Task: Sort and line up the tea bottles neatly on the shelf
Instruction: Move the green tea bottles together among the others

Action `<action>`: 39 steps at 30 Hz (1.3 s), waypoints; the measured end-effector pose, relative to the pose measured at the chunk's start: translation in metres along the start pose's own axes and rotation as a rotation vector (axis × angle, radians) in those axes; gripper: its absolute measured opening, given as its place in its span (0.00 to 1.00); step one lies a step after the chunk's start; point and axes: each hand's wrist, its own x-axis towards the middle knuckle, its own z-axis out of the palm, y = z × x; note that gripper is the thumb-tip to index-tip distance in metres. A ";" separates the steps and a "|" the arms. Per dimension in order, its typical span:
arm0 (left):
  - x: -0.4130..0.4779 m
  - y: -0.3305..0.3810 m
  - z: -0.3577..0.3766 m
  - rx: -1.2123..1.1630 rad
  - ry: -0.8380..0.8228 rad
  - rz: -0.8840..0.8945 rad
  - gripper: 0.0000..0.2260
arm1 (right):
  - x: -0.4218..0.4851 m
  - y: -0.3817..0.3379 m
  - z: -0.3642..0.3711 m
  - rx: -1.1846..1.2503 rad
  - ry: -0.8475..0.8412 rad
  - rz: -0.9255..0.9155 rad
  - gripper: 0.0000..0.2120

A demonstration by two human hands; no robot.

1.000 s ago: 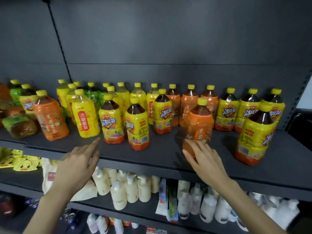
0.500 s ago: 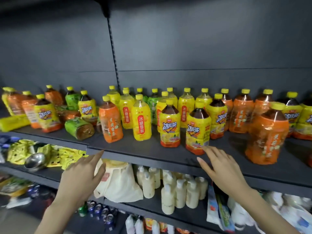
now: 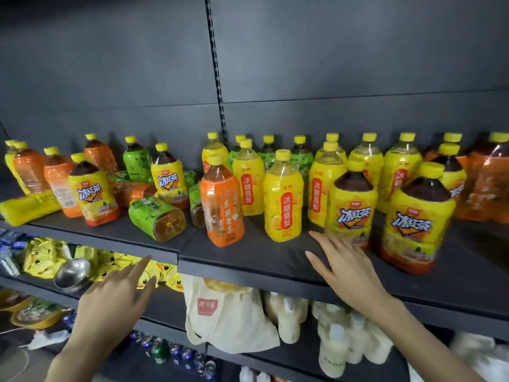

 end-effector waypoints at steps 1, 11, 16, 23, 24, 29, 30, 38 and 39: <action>0.008 -0.012 0.004 -0.008 -0.009 0.004 0.21 | 0.006 -0.008 0.007 0.012 0.000 0.011 0.24; 0.066 -0.103 0.044 -0.067 -0.022 0.049 0.22 | 0.042 -0.096 0.050 0.005 -0.046 0.039 0.22; 0.097 -0.153 0.057 -0.108 0.004 0.117 0.22 | 0.055 -0.151 0.073 -0.025 -0.070 0.100 0.24; 0.133 -0.236 0.087 -0.114 0.045 0.309 0.19 | 0.069 -0.245 0.104 -0.030 -0.141 0.201 0.26; 0.139 -0.242 0.088 -0.105 0.052 0.331 0.19 | 0.074 -0.258 0.107 -0.023 -0.142 0.204 0.25; 0.172 -0.242 0.090 -0.096 0.173 0.416 0.17 | 0.115 -0.306 0.111 0.036 -0.127 0.183 0.23; 0.178 -0.239 0.092 -0.117 0.177 0.424 0.17 | 0.124 -0.311 0.113 0.041 -0.131 0.170 0.23; 0.224 -0.212 0.130 -0.247 0.087 0.413 0.10 | 0.195 -0.313 0.133 0.002 -0.254 0.119 0.28; 0.229 -0.209 0.133 -0.266 0.060 0.403 0.11 | 0.202 -0.312 0.137 0.006 -0.277 0.109 0.29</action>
